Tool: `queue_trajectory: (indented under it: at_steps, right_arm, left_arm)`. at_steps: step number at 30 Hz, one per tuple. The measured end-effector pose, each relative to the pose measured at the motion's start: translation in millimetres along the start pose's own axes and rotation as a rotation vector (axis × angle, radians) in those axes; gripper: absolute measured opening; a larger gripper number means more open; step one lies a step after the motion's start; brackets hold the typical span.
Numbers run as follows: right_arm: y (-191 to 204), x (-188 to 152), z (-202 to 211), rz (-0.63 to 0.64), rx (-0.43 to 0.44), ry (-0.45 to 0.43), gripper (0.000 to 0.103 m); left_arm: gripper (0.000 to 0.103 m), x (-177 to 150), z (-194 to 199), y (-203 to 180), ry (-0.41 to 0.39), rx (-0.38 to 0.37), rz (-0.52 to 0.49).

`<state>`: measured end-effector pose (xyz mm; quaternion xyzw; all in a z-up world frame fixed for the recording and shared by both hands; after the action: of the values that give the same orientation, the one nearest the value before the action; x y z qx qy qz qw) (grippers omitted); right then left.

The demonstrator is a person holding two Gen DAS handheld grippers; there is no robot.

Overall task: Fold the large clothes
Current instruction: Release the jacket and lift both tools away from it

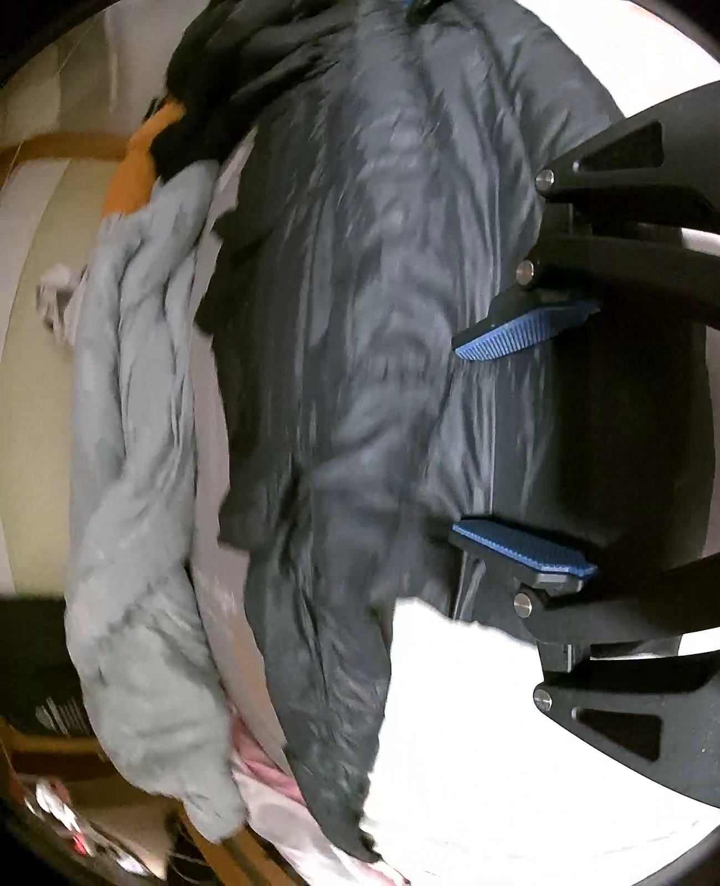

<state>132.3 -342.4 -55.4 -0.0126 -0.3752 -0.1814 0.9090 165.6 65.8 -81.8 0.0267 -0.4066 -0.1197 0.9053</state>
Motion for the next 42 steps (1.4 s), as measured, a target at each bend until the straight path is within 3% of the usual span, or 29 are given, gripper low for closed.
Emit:
queue_trajectory:
  at_steps: [4,8,12,15,22,27,32,34,42]
  right_arm:
    - [-12.7,1.2,-0.6,-0.038,-0.003,0.011,0.070]
    - [-11.2,-0.5,-0.4,-0.022,-0.007,0.010,0.070]
    - [-10.2,1.3,0.8,-0.026,-0.008,-0.026,0.070]
    - [-10.4,4.7,6.4,-0.040,0.002,-0.043,0.070]
    - [-12.0,23.4,40.9,-0.110,0.087,-0.135,0.072]
    - [-16.1,23.7,45.9,-0.151,0.129,-0.124,0.072]
    - [-12.0,22.2,49.2,-0.138,0.147,-0.124,0.072]
    - [-10.4,22.6,51.6,-0.127,0.144,-0.135,0.072]
    - [-16.2,27.9,58.6,-0.144,0.153,-0.149,0.073]
  left_arm:
    - [0.061,-7.1,-4.5,23.6,0.033,0.096,0.003]
    - [0.063,-10.4,-8.9,34.6,0.047,0.051,0.078]
    - [0.061,-9.3,-3.3,34.7,0.028,0.026,0.087]
    - [0.062,-1.3,10.8,31.8,-0.027,0.013,0.077]
    - [0.080,30.0,58.4,22.6,-0.226,0.000,0.033]
    - [0.084,41.1,76.6,13.8,-0.314,0.018,-0.024]
    - [0.102,39.3,74.0,11.8,-0.313,0.104,-0.046]
    - [0.102,37.6,70.5,12.8,-0.314,0.128,-0.054]
    - [0.102,31.7,56.3,18.0,-0.305,0.091,-0.005]
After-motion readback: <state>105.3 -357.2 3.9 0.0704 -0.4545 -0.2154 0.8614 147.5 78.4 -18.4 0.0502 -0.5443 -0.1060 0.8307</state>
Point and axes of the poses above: each gripper's, at about its wrist camera, not at the fingertips, and z roughly against the way its jaws point, y to its left, x to its top, the point moved 10 cm from there along -z, roughly the way its jaws point, and after that the axes turned 11 degrees about -z, right-handed, at the moved point
